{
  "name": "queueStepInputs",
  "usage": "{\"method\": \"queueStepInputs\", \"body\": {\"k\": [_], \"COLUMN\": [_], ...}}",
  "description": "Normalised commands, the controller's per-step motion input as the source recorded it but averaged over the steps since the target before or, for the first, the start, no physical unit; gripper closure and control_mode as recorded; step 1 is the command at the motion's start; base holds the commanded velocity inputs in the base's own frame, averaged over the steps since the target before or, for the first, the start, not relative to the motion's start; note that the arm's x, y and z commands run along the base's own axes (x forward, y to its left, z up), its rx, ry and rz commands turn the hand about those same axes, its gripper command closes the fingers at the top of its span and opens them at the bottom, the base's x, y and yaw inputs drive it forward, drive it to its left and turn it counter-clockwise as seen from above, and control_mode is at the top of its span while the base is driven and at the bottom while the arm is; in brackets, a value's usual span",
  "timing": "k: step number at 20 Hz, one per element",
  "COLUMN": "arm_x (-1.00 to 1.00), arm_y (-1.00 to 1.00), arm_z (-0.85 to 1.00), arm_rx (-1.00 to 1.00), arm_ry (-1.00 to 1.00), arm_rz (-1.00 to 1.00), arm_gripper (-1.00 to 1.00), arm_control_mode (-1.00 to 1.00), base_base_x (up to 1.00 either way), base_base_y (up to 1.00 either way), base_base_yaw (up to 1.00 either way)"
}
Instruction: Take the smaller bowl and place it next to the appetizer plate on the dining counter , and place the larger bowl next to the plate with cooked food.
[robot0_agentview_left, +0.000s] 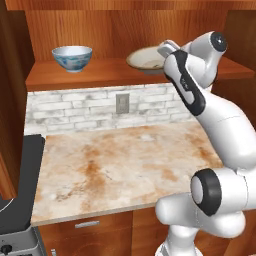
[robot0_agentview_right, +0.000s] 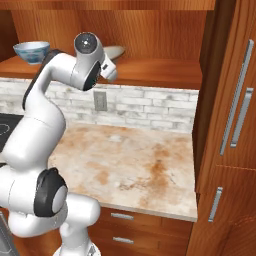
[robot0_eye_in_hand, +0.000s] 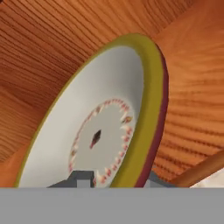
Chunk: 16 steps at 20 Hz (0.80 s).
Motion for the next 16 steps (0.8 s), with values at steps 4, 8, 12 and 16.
{"method": "queueStepInputs", "body": {"k": [4,8,12,16], "arm_x": [-0.98,-0.98,-0.98,-0.99], "arm_y": [0.10,0.28,0.16,0.02], "arm_z": [0.16,0.00,0.05,0.00], "arm_rx": [0.00,0.00,0.00,0.00], "arm_ry": [-0.01,0.00,0.00,0.00], "arm_rz": [0.03,0.17,0.21,0.19], "arm_gripper": [1.00,1.00,1.00,1.00], "arm_control_mode": [-1.00,-1.00,-1.00,-1.00], "base_base_x": [0.00,0.00,0.00,0.00], "base_base_y": [0.00,0.00,0.00,0.00], "base_base_yaw": [0.00,0.00,0.00,0.00]}}
